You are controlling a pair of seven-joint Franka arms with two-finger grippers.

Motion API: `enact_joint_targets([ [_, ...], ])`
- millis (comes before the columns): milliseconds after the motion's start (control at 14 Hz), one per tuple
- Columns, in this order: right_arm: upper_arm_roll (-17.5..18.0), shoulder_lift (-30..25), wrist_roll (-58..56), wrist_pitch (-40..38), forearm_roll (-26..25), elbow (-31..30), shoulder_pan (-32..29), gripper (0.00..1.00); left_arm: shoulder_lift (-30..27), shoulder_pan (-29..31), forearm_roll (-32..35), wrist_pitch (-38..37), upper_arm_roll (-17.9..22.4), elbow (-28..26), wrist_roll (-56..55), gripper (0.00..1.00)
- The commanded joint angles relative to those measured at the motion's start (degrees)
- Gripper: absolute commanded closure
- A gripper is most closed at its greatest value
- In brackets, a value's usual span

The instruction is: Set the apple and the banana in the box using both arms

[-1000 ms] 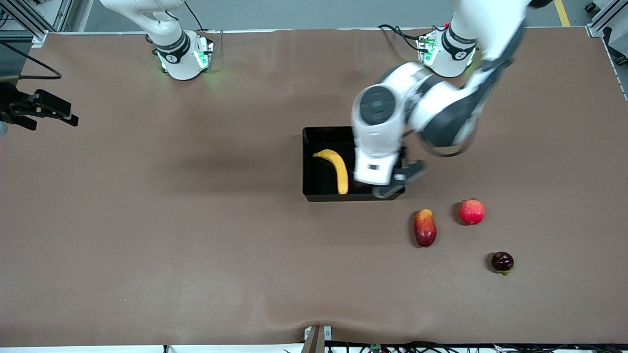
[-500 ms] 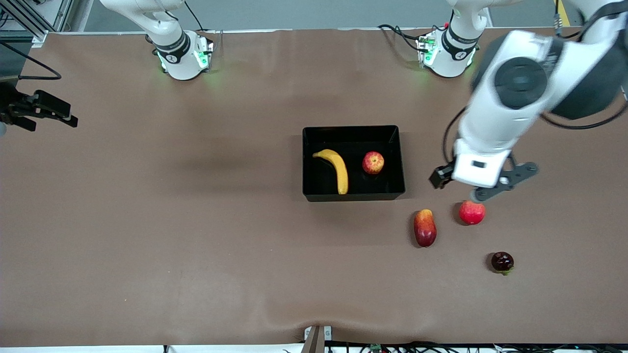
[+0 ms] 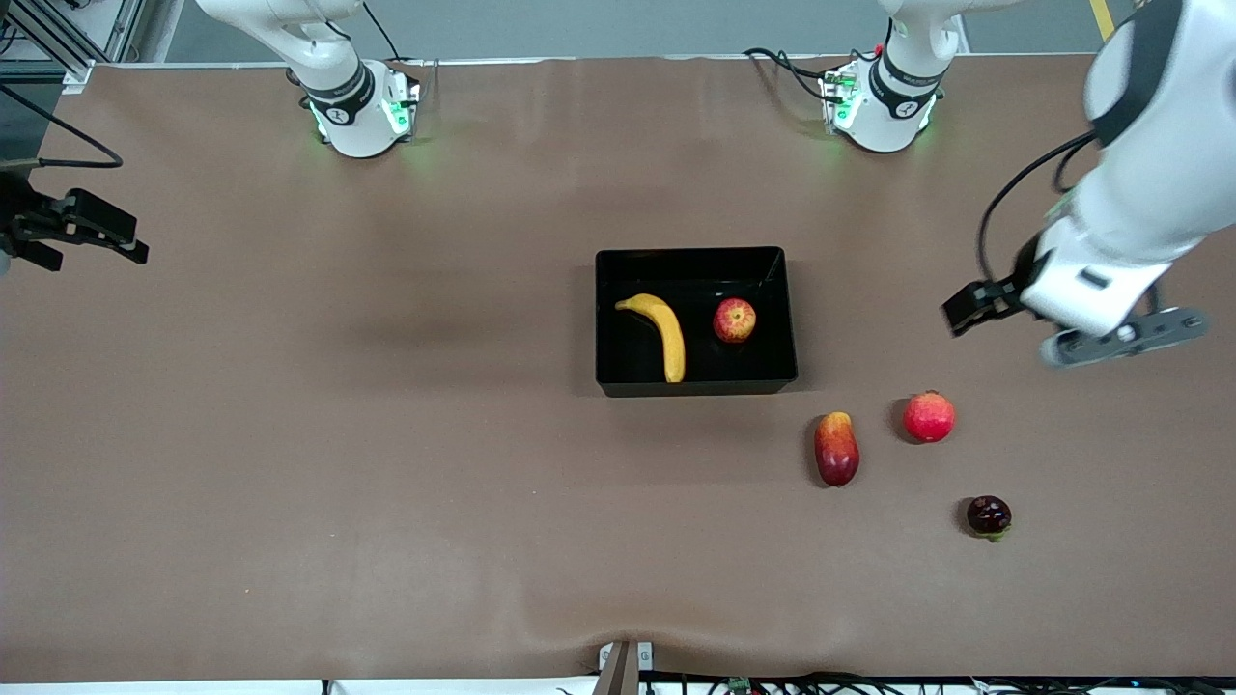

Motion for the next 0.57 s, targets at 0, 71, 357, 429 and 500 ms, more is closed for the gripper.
enact_joint_targets([
  [0, 0.14, -0.08, 0.88, -0.96, -0.8, 0.54, 0.26, 0.0, -8.75, -2.59, -3.27, -0.02, 5.73, -8.24, 4.69, 0.0],
  [71, 0.14, 0.01, 1.05, -0.96, -0.8, 0.54, 0.43, 0.0, -10.16, -2.77, -3.54, -0.02, 7.14, -9.3, 5.83, 0.0],
  [357, 0.31, 0.19, 0.79, -1.84, -0.54, 0.46, 1.22, 0.0, -13.25, -5.23, -5.38, -0.2, 12.52, -11.51, 12.94, 0.0],
  [429, 0.31, 0.1, 0.97, -1.93, -0.54, 0.45, 1.4, 0.0, -14.21, -5.15, -5.3, -1.07, 12.52, -11.95, 14.01, 0.0],
  [500, 0.31, 0.1, 1.05, -2.45, -0.54, 0.54, 1.32, 0.0, -15.17, -5.23, -5.3, -1.25, 12.34, -12.73, 14.1, 0.0],
])
